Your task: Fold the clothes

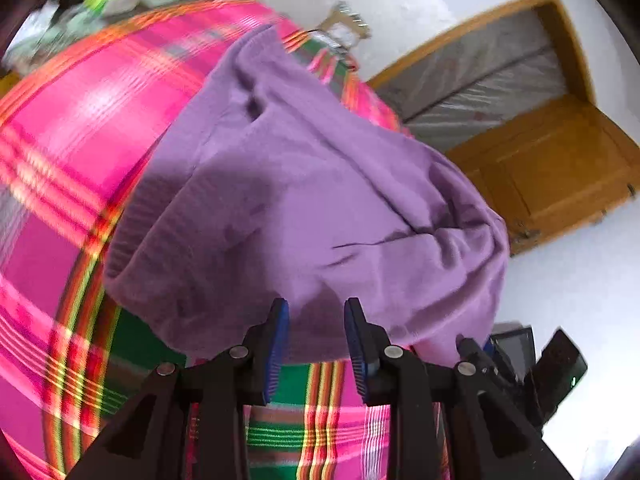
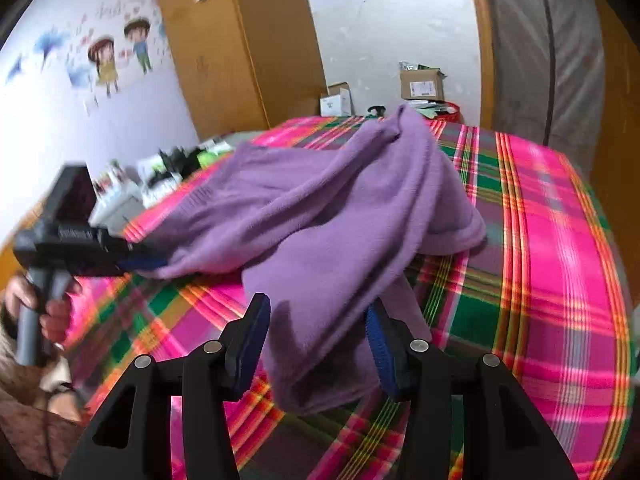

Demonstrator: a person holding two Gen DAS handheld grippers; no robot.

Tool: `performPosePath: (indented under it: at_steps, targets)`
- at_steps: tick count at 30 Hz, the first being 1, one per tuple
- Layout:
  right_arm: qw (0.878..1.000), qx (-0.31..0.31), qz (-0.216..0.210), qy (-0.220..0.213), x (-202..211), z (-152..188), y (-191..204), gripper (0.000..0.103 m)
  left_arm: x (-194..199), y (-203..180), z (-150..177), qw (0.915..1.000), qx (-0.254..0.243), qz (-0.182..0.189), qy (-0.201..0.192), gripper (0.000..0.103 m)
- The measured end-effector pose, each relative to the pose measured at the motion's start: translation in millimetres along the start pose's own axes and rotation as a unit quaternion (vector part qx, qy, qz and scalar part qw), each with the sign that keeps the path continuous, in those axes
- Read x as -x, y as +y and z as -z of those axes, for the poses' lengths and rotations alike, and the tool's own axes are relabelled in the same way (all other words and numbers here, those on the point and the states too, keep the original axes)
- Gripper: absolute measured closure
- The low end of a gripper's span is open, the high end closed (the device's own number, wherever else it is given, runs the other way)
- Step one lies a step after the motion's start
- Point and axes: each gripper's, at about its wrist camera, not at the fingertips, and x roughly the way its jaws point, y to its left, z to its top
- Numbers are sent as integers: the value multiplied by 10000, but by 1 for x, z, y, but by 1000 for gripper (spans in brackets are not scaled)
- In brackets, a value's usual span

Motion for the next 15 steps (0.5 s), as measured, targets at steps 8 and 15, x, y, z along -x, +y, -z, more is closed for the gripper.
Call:
performPosePath:
  at_steps: [8,15]
  targets:
    - [10000,23,-64,27,-4,1,-4,97,-7,5,0,9998,190,36,-51,74]
    - [9972,501,465,-312,20,-5,1,97,-5,16,-6,9974,679,-12,-258,88]
